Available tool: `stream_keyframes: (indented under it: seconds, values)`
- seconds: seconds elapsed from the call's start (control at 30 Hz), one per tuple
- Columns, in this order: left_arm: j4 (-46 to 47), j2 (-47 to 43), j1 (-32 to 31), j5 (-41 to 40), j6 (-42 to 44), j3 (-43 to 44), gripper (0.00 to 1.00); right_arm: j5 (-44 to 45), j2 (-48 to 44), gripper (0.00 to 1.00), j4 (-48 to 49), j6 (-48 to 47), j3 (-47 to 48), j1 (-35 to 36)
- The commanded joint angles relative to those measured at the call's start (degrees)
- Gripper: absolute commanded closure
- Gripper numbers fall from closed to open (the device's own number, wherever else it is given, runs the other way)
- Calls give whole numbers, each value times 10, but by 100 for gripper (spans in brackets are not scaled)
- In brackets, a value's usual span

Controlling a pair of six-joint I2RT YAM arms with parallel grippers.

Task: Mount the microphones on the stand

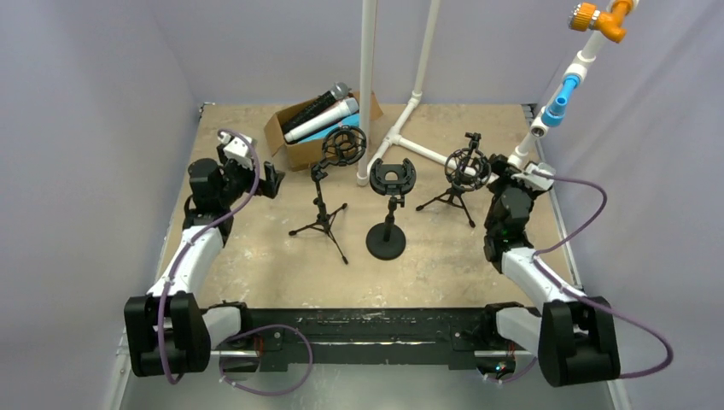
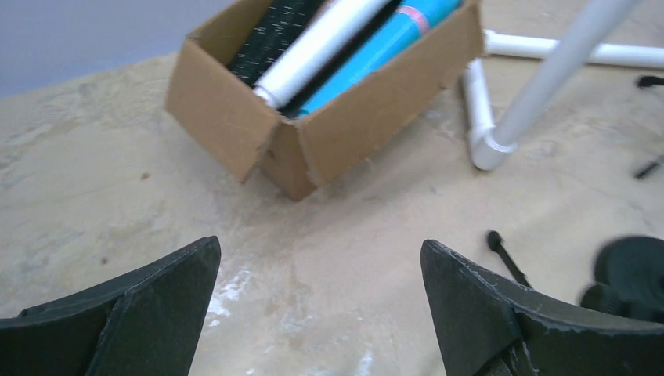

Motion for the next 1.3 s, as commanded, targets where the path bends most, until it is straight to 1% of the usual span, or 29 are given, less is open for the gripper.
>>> stream_keyframes:
  seconds: [0.0,0.07,0.13,0.17,0.23,0.33,0.5,0.67,0.8,0.93,1.0,1.1,1.2,1.27]
  values:
    - [-228,-28,9,163,57,55,0,21,-67,1,-291,140,47,-1]
    - [-294,-41,9,224,86,75,0,-18,-107,1,-337,168,38,-1]
    - [-344,-57,10,281,123,85,0,-78,-150,1,-350,163,19,0]
    - [-363,-69,10,311,133,88,0,-89,-172,1,-359,158,11,0]
    - [-389,-82,9,346,142,93,0,-115,-205,1,-384,152,7,-1]
    - [-396,-85,5,383,130,106,0,-117,-233,1,-450,162,19,0]
    - [-335,-59,-30,377,65,126,0,-140,-291,1,-520,181,21,4]
    - [-338,-27,-81,363,51,167,0,-149,-322,1,-572,160,41,17]
    - [-291,2,-107,335,19,179,0,-155,-333,1,-586,143,46,23]
    - [-282,27,-146,336,34,196,1,-166,-347,4,-583,129,52,24]
    - [-279,41,-161,329,37,204,8,-172,-358,6,-581,119,59,24]
    - [-255,47,-172,317,33,202,27,-181,-368,9,-581,101,76,24]
    - [-233,44,-173,305,24,192,51,-202,-367,10,-584,87,100,23]
    - [-233,38,-172,288,30,188,71,-213,-361,11,-592,77,125,23]
